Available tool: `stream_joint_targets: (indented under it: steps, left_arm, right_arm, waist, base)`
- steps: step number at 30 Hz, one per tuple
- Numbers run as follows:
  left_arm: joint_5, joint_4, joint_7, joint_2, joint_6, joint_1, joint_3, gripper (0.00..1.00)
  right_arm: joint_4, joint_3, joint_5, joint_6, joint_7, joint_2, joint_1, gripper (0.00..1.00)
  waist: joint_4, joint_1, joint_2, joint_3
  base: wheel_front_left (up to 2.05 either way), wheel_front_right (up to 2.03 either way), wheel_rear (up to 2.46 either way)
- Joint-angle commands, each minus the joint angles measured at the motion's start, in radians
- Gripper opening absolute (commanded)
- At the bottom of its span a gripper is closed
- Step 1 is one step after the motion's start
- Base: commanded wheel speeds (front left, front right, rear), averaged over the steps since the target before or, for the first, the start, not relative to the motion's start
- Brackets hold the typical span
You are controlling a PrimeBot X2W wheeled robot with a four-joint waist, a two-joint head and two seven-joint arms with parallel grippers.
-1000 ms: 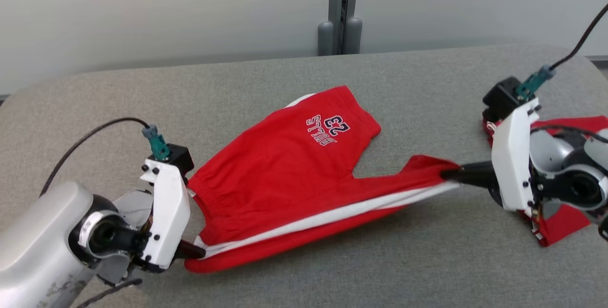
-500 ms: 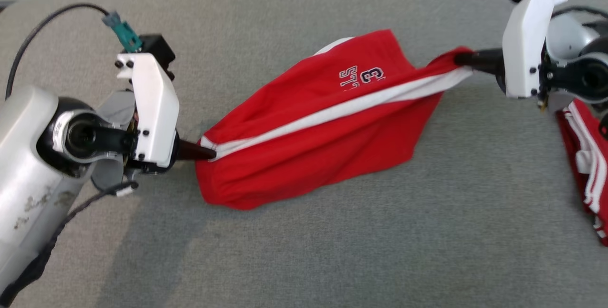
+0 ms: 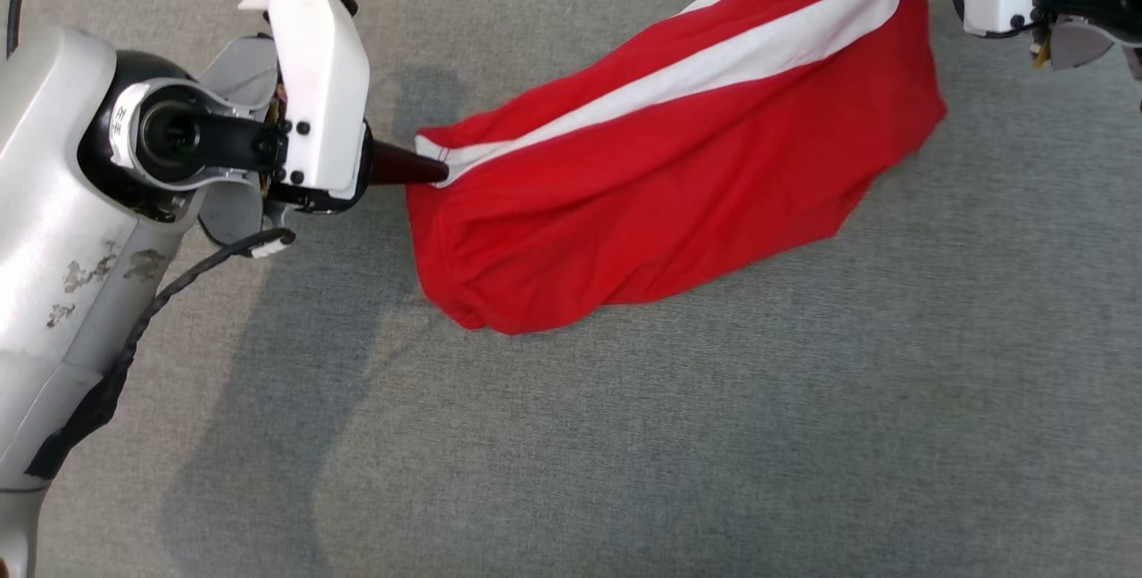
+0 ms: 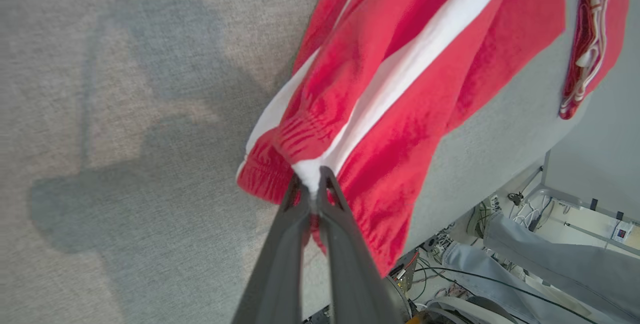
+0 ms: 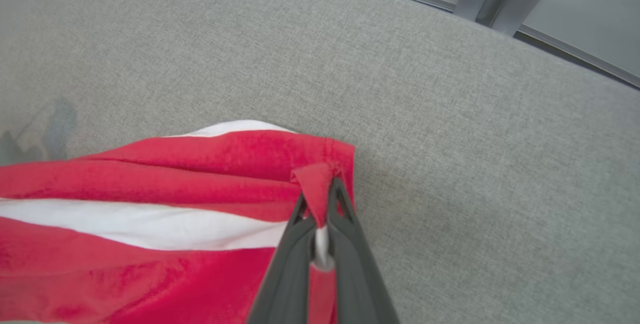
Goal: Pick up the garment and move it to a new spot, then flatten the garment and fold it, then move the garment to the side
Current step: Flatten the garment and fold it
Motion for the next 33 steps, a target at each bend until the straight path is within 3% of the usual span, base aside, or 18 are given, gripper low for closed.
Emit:
stream_joint_targets:
  steps: [1, 8, 20, 21, 22, 23, 24, 33]
  left_arm:
    - [0.009, 0.01, -0.008, -0.002, -0.007, -0.02, 0.006, 0.0]
    - [0.015, 0.057, -0.028, -0.024, -0.028, -0.055, 0.012, 0.0]
    - [0.013, 0.107, -0.01, -0.035, -0.023, -0.079, 0.007, 0.0]
    - [0.015, 0.108, -0.01, -0.035, -0.025, -0.081, 0.006, 0.0]
    - [0.017, 0.109, -0.014, -0.037, -0.027, -0.083, 0.005, 0.0]
    - [0.02, 0.11, -0.02, -0.039, -0.031, -0.084, 0.006, 0.4]
    - [0.021, 0.113, -0.023, -0.04, -0.035, -0.084, 0.006, 1.0]
    - [0.048, 0.165, -0.084, -0.032, -0.055, -0.07, 0.013, 1.0]
  right_arm:
    - [0.014, 0.001, -0.012, 0.0, -0.008, 0.002, -0.015, 0.0]
    - [0.067, 0.002, -0.022, 0.0, -0.05, 0.029, -0.043, 0.0]
    - [0.147, 0.01, -0.004, 0.0, -0.001, 0.069, -0.092, 0.03]
    - [0.153, 0.008, -0.003, 0.0, -0.006, 0.072, -0.097, 0.39]
    - [0.159, 0.005, -0.001, 0.0, -0.011, 0.076, -0.1, 0.88]
    - [0.166, 0.005, 0.002, 0.0, -0.012, 0.081, -0.1, 1.0]
    - [0.171, 0.005, 0.003, 0.0, -0.018, 0.085, -0.1, 1.0]
    - [0.146, 0.009, 0.019, 0.0, -0.111, 0.093, -0.056, 1.0]
  waist:
    - [0.022, 0.0, 0.0, 0.026]
    - [0.04, 0.0, 0.0, 0.051]
    - [0.035, 0.0, 0.0, 0.062]
    - [0.035, 0.0, 0.0, 0.062]
    - [0.035, 0.0, 0.0, 0.062]
    - [0.035, 0.0, 0.0, 0.061]
    - [0.035, 0.0, 0.0, 0.059]
    - [0.019, 0.0, 0.0, -0.004]
  base:
    - [0.0, 0.0, 0.0]
    - [0.0, 0.0, 0.0]
    - [0.0, 0.0, 0.0]
    - [0.0, 0.0, 0.0]
    - [0.0, 0.0, 0.0]
    - [0.0, 0.0, 0.0]
    - [0.0, 0.0, 0.0]
    - [0.0, 0.0, 0.0]
